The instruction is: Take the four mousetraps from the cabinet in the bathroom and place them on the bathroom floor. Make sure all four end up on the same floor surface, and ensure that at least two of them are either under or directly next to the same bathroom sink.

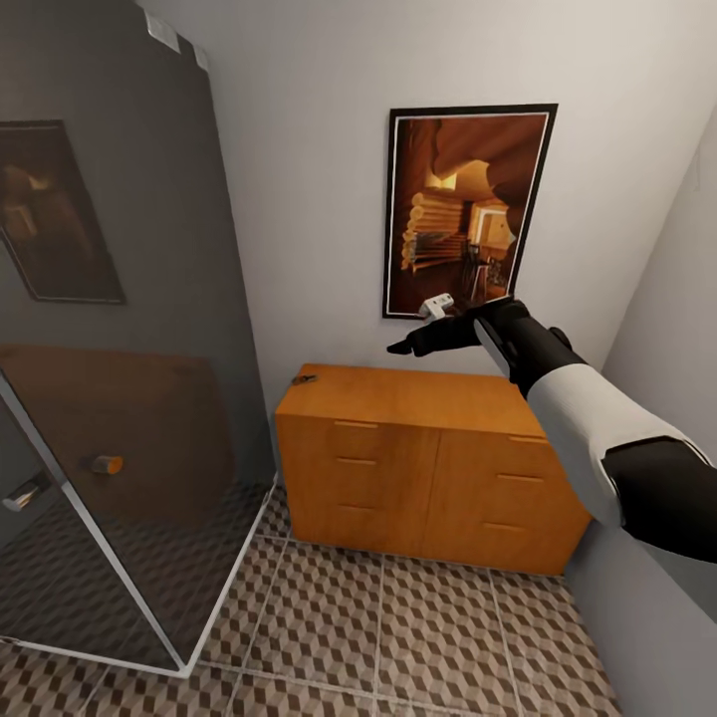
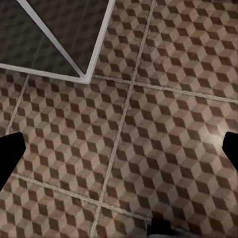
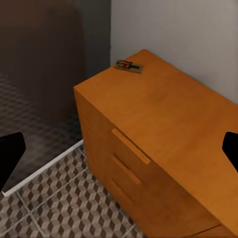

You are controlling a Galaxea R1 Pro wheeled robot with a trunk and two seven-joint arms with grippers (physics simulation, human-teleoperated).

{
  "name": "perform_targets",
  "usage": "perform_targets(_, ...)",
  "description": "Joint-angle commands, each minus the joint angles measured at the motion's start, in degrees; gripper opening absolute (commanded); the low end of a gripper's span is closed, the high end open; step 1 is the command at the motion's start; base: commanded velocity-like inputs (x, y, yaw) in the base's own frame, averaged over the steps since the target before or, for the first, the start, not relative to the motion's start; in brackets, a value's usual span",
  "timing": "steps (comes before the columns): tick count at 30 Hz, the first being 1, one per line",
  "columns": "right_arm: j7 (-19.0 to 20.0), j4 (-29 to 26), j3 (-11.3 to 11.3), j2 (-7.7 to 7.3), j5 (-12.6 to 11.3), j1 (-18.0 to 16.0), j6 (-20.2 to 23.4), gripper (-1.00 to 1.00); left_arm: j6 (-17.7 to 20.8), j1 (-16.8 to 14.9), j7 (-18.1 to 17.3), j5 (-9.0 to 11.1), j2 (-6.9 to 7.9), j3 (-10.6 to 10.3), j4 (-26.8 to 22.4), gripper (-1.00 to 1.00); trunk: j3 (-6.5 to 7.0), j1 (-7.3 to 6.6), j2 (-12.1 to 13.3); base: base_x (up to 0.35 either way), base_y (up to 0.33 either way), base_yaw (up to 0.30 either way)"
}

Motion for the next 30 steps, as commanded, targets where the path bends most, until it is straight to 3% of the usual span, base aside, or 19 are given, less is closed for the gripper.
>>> perform_targets(1,0.4,0.0,0.2,-0.07,0.3,-0.1,-0.1,1.00,-0.2,-0.1,0.2,0.0,-0.05,-0.5,0.2,1.00,-0.20,0.04,-0.1,0.120,0.000,0.000)
perform_targets(12,0.6,4.1,0.3,0.14,0.5,0.0,-1.6,1.00,-0.2,-0.1,0.1,-0.1,-0.07,-0.5,0.2,1.00,-1.05,0.04,-0.1,0.260,0.000,0.000)
perform_targets(24,0.6,11.6,0.2,-0.11,0.6,0.0,-8.5,1.00,-0.2,-0.1,0.0,-0.1,-0.07,-0.5,0.2,1.00,-1.84,0.04,-0.1,0.333,0.000,0.000)
perform_targets(30,0.6,13.4,0.2,0.28,0.8,0.0,-9.9,1.00,-0.2,-0.1,0.0,-0.1,-0.07,-0.5,0.2,1.00,-1.91,0.04,-0.1,0.282,0.000,0.000)
